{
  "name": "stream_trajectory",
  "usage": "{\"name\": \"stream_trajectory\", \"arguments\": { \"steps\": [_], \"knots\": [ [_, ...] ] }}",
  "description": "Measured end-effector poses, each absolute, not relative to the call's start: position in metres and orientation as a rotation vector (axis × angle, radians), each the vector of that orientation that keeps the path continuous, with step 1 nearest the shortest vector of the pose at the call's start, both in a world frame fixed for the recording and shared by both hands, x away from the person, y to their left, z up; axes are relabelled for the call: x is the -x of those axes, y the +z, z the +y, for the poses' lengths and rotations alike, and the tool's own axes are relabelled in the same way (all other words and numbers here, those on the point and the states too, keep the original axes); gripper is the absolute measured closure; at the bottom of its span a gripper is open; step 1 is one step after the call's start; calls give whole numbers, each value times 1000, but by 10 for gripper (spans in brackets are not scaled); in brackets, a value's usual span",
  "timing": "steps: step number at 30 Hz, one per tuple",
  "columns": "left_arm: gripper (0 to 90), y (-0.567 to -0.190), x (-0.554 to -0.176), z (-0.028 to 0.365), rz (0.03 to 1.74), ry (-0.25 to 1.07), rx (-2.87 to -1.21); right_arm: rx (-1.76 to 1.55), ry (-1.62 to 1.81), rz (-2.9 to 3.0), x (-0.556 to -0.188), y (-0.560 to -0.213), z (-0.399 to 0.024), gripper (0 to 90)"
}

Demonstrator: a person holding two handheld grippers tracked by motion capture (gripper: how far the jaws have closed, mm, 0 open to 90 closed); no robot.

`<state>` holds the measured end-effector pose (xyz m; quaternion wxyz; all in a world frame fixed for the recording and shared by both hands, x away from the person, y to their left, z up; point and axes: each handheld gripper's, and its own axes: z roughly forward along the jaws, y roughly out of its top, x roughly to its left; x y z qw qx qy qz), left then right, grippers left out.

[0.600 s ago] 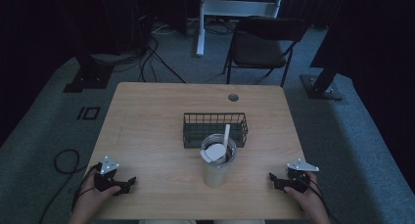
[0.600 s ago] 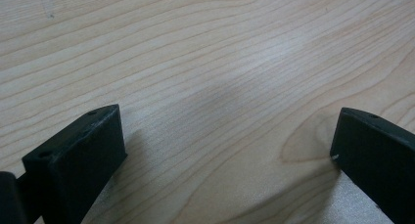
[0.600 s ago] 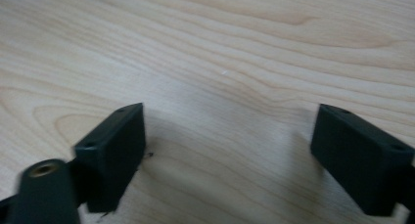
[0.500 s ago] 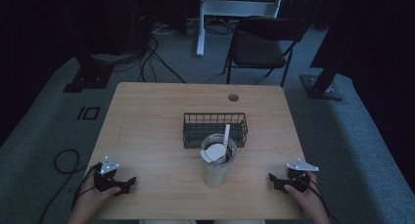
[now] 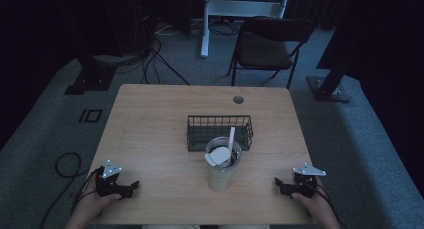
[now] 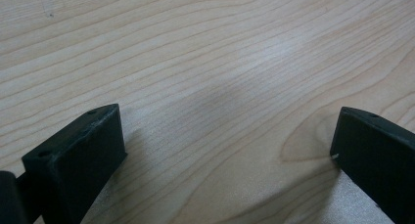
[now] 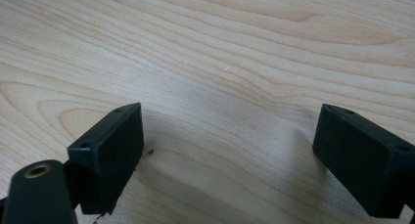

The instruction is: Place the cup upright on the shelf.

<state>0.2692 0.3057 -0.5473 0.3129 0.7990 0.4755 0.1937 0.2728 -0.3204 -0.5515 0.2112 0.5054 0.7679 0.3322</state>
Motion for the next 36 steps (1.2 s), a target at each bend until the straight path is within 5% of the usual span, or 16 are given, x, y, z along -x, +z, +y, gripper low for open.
{"name": "stream_trajectory", "arguments": {
  "steps": [20, 36],
  "knots": [
    [0, -546, -260, 309, 1212, 518, -2136, -1390, 932, 2140, -273, -551, -318, 114],
    [0, -545, -266, 275, 1067, 468, -2147, -1334, 1021, 2155, -274, -543, -304, 114]
  ]
}}
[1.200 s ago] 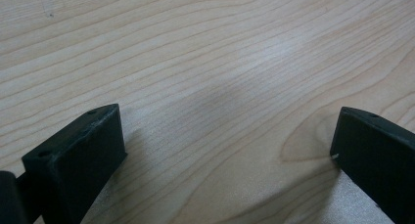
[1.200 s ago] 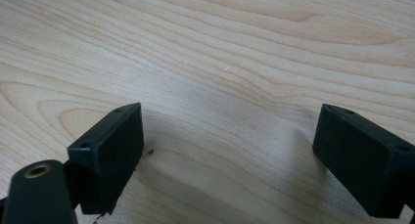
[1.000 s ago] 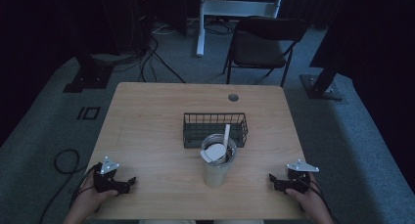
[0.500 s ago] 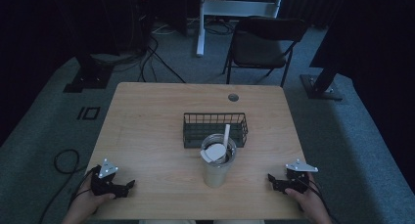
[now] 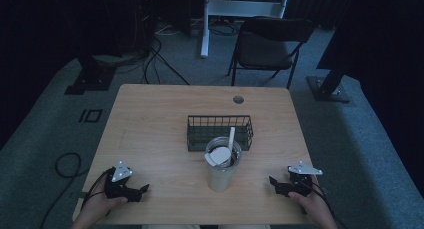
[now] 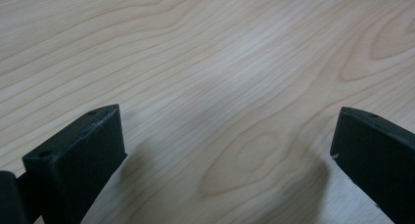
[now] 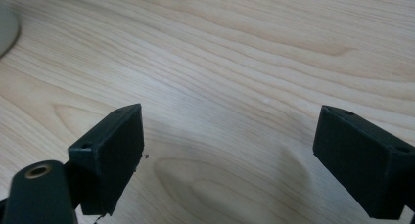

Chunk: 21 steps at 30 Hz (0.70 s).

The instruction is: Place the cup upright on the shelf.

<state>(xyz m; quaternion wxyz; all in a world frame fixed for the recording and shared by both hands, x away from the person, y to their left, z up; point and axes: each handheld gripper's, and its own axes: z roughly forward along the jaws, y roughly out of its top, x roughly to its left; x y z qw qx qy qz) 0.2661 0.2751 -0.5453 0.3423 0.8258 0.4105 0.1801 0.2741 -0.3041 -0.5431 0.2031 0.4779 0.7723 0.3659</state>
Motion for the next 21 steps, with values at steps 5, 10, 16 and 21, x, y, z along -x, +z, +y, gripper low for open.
{"name": "stream_trajectory", "arguments": {
  "steps": [5, 10, 16, 21],
  "knots": [
    [0, -542, -268, 261, 1014, 454, -2150, -1273, 1065, 2178, -273, -539, -295, 114],
    [0, -540, -270, 251, 979, 442, -2149, -1243, 1091, 2198, -273, -537, -286, 114],
    [0, -541, -271, 233, 918, 413, -2131, -1194, 1150, 2221, -274, -535, -273, 114],
    [0, -540, -273, 219, 870, 404, -2112, -1155, 1200, 2237, -274, -532, -265, 114]
  ]
}}
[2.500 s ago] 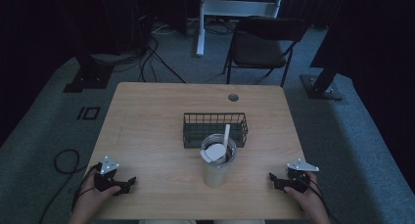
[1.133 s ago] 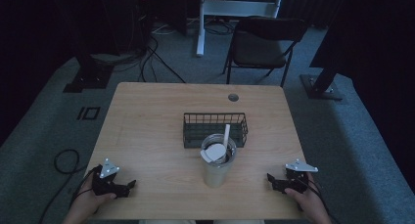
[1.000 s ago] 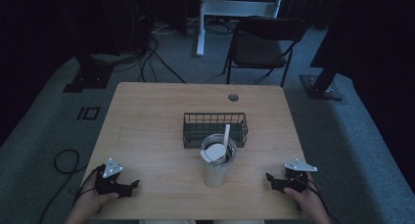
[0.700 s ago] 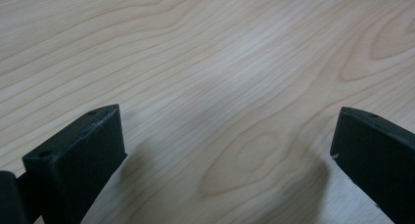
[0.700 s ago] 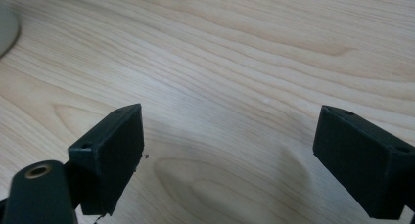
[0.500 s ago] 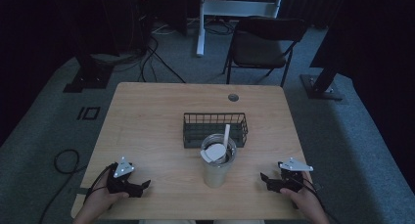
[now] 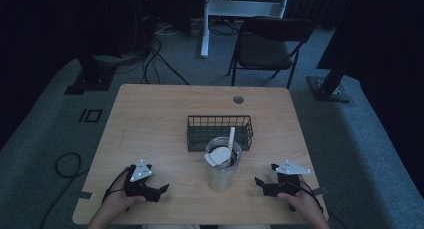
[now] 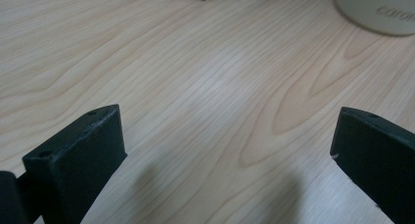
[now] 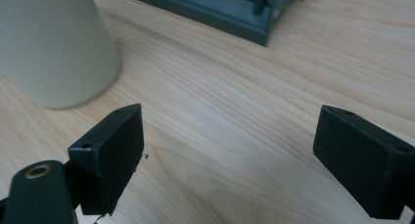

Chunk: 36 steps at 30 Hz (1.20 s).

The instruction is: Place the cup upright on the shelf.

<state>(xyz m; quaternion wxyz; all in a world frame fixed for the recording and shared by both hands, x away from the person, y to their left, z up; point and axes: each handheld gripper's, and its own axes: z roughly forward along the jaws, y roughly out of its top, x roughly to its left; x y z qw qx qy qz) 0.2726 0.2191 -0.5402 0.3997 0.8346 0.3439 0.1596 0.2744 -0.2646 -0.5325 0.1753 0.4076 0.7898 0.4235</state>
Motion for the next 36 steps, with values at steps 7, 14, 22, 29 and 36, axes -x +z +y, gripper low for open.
{"name": "stream_trajectory", "arguments": {
  "steps": [7, 14, 22, 29, 36],
  "knots": [
    [0, -537, -274, 199, 817, 375, -2076, -1074, 1306, 2245, -273, -523, -252, 114],
    [0, -537, -275, 181, 754, 350, -2068, -1008, 1395, 2253, -273, -514, -241, 113],
    [0, -534, -276, 160, 690, 330, -2025, -926, 1514, 2248, -272, -507, -230, 110],
    [0, -532, -278, 139, 643, 306, -2012, -880, 1591, 2242, -272, -500, -221, 110],
    [0, -531, -282, 117, 603, 297, -2014, -857, 1684, 2246, -271, -497, -214, 111]
  ]
}}
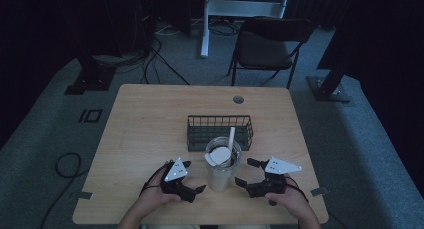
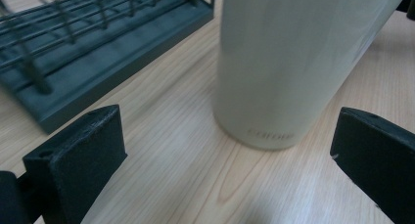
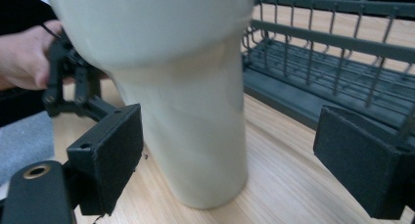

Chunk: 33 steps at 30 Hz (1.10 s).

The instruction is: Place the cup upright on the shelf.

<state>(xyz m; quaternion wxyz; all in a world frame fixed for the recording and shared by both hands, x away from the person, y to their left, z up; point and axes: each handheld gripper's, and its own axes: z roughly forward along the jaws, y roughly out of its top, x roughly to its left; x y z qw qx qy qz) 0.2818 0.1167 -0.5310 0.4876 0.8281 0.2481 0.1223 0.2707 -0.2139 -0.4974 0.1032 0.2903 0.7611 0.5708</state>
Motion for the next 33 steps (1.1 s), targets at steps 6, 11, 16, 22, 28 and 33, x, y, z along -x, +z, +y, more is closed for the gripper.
{"name": "stream_trajectory", "arguments": {
  "steps": [6, 11, 16, 22, 28, 33],
  "knots": [
    [0, -530, -284, 105, 590, 274, -2000, -779, 1735, 2236, -269, -497, -208, 133],
    [0, -532, -284, 95, 562, 265, -2004, -721, 1784, 2233, -268, -494, -201, 129],
    [0, -533, -285, 89, 565, 250, -1964, -653, 1794, 2229, -270, -493, -195, 137],
    [0, -533, -286, 82, 546, 250, -1953, -627, 1777, 2245, -274, -496, -188, 145],
    [5, -533, -288, 75, 537, 240, -1931, -603, 1791, 2253, -280, -497, -178, 126],
    [15, -534, -289, 67, 518, 236, -1926, -576, 1774, 2263, -282, -498, -176, 123]
  ]
}}
